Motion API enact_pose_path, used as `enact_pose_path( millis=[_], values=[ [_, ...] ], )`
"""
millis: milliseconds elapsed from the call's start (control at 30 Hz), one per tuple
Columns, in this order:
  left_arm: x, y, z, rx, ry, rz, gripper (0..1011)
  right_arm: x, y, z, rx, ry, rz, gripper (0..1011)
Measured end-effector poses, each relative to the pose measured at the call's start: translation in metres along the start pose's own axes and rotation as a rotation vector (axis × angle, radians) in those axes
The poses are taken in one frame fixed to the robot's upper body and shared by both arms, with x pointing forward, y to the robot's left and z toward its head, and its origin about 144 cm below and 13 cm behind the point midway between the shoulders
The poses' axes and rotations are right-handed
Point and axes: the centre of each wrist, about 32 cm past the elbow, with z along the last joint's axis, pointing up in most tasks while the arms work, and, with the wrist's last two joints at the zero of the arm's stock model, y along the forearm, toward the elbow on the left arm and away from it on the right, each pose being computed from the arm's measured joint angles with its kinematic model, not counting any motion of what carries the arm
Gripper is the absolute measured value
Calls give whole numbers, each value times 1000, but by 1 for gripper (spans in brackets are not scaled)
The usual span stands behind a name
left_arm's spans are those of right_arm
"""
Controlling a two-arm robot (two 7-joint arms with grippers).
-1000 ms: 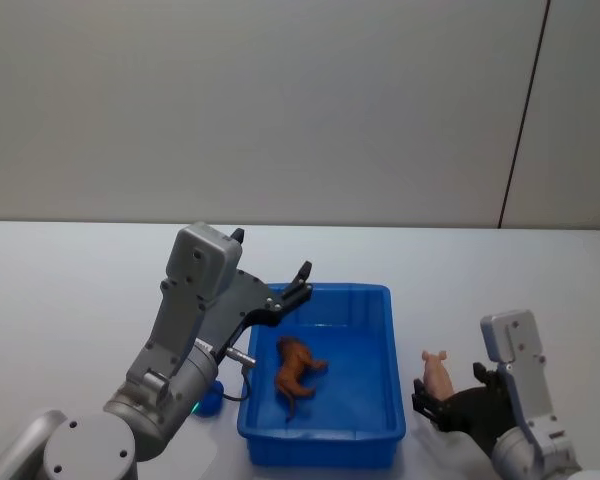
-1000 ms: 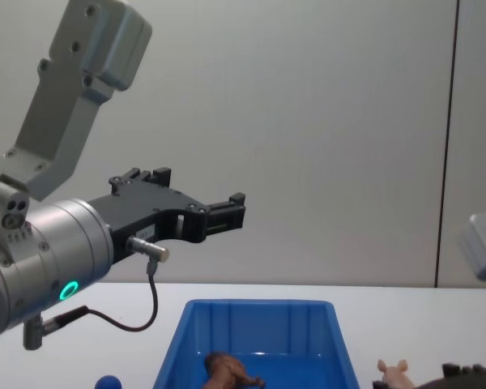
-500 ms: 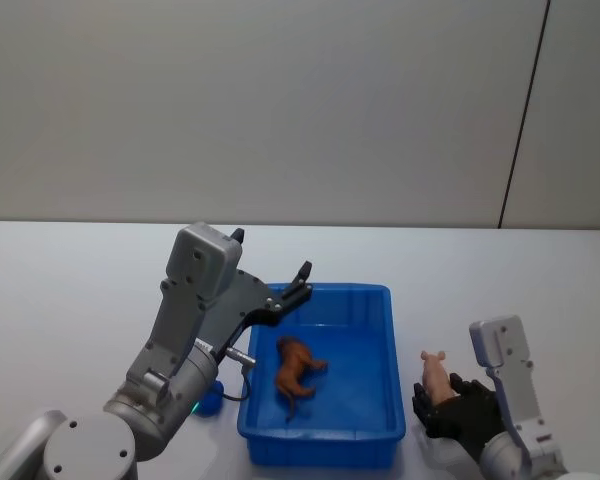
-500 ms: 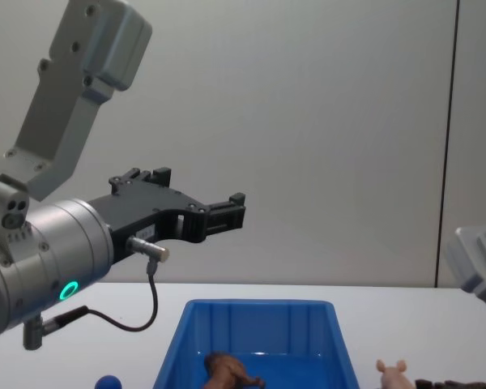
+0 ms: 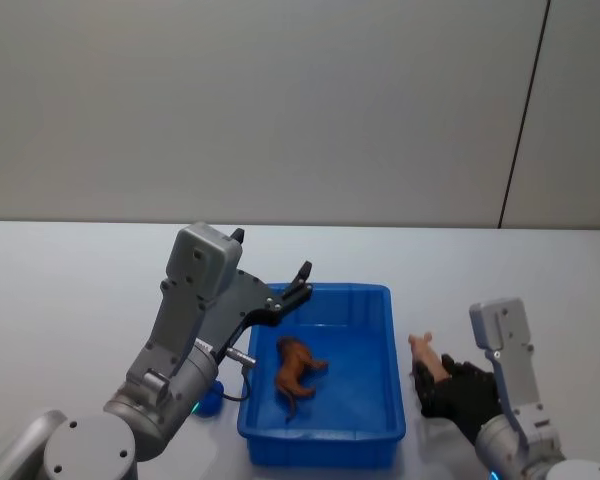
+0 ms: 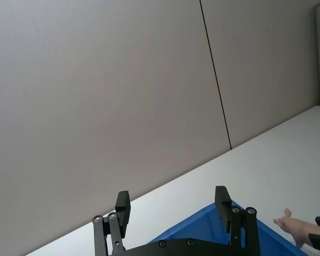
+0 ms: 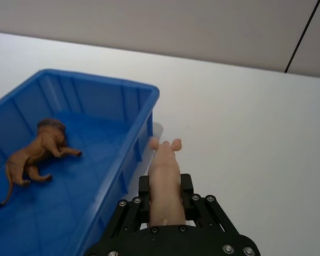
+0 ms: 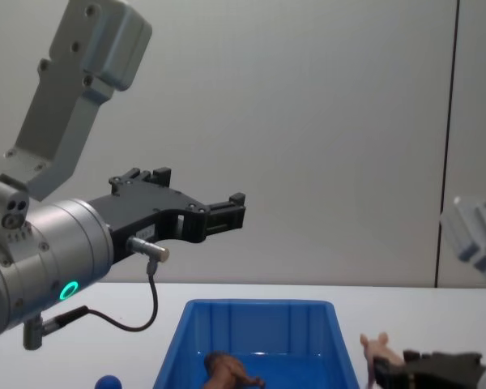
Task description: Pick up the two dolls from the table and place them into the box.
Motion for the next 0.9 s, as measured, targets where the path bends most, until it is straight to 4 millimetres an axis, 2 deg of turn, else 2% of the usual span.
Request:
enact_pose_path(
  millis=[433,900],
  values=[
    [0,0,0,0,0,0,1001,-2,-5,25,143,-24,4,326],
    [0,0,0,0,0,0,1001,-8,3,42,228,-35,160,326]
  ],
)
